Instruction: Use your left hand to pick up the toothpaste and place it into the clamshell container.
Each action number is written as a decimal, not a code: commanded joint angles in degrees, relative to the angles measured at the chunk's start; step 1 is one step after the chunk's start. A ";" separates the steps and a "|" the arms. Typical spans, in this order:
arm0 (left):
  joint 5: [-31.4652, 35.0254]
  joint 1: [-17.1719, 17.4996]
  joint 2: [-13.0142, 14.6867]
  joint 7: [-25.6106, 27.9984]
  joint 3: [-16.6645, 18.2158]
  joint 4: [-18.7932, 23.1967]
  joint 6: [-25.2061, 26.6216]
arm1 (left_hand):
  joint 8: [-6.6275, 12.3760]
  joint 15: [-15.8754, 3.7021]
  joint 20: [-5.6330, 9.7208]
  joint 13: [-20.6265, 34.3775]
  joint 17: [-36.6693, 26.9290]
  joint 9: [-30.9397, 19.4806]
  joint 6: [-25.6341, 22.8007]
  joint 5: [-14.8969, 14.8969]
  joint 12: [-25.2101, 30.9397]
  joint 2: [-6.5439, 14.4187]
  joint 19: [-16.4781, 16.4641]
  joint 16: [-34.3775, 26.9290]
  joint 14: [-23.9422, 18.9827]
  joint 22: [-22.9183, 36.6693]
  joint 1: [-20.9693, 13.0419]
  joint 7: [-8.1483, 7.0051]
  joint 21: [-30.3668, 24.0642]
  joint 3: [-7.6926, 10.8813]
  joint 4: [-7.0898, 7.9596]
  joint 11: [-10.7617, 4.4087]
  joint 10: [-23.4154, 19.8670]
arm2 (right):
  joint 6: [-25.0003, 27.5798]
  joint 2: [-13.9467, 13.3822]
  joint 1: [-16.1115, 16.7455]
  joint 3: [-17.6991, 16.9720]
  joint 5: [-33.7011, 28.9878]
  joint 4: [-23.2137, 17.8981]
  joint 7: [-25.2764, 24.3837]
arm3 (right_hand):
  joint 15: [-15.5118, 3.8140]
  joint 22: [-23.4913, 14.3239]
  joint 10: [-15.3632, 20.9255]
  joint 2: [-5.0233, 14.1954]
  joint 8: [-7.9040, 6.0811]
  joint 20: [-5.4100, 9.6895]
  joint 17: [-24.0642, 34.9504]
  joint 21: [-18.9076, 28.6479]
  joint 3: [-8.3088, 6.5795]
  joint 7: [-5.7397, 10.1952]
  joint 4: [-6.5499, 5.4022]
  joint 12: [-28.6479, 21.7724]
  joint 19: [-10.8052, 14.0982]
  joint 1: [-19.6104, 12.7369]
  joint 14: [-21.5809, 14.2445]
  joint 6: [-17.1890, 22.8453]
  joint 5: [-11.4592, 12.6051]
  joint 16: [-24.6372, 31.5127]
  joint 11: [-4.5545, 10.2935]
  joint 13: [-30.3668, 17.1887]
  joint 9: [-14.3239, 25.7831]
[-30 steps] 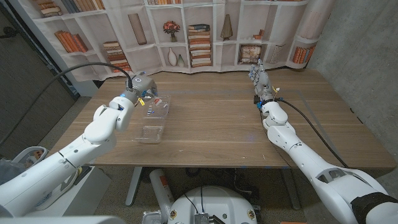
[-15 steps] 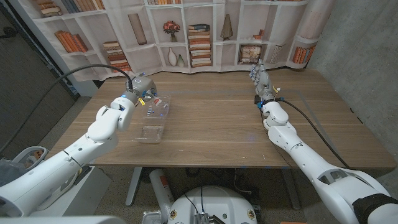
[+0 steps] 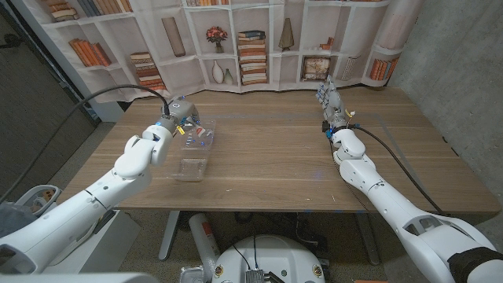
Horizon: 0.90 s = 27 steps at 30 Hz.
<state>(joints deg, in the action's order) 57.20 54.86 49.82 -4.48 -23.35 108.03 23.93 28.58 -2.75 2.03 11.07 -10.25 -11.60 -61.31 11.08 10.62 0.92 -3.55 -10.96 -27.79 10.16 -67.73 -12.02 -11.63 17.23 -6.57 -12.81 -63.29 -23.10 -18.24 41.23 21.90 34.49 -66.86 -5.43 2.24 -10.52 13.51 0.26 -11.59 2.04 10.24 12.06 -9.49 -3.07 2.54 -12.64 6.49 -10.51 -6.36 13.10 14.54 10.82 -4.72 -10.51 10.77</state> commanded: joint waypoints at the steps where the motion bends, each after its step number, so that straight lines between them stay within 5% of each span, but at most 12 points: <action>1: -0.61 0.29 -0.70 1.33 -0.01 -1.45 -0.16 | 0.14 -8.79 1.94 0.10 -0.14 -0.23 -0.07 0.52 0.16 -0.25 0.08 0.21 -0.49 0.15 0.14 -0.22 0.16 0.94 0.40 0.18 -0.14 | 0.13 0.21 0.04 0.32 -0.28 0.19 -0.34 | -0.25 -0.10 0.53 0.17 0.18 0.47 0.23 -0.20 -0.17 -0.11 0.38 0.15 0.74 -0.26 -0.33 0.35 -0.23 -0.10 -0.07 -0.27 0.19; 27: -1.37 0.03 -1.98 1.15 -1.11 -3.56 -0.19 | -0.35 -8.72 0.98 -0.01 -0.23 -0.29 1.35 0.70 -0.20 -0.72 0.88 0.39 0.61 0.19 0.56 -0.39 0.30 0.88 0.49 0.20 1.64 | 0.95 0.47 -0.57 0.98 -0.56 0.83 -0.07 | -0.31 -0.10 0.69 0.27 0.16 0.40 0.24 -0.30 -0.13 -0.10 0.52 0.11 0.64 -0.37 -0.38 0.45 -0.30 -0.09 -0.03 -0.27 0.19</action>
<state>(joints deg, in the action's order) 56.18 55.54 48.61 -3.29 -23.79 105.87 24.12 28.31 -2.75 1.95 10.87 -10.25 -11.61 -60.14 11.60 10.57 0.36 -3.03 -10.50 -27.37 10.28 -67.19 -12.48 -11.42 17.24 -6.56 -12.59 -62.06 -22.59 -17.88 41.04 22.63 34.06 -66.52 -5.71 2.24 -10.52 13.72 0.26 -11.59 2.05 10.24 11.84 -9.49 -3.07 2.53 -12.64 6.49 -10.51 -6.36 13.10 14.54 10.82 -4.51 -10.51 10.77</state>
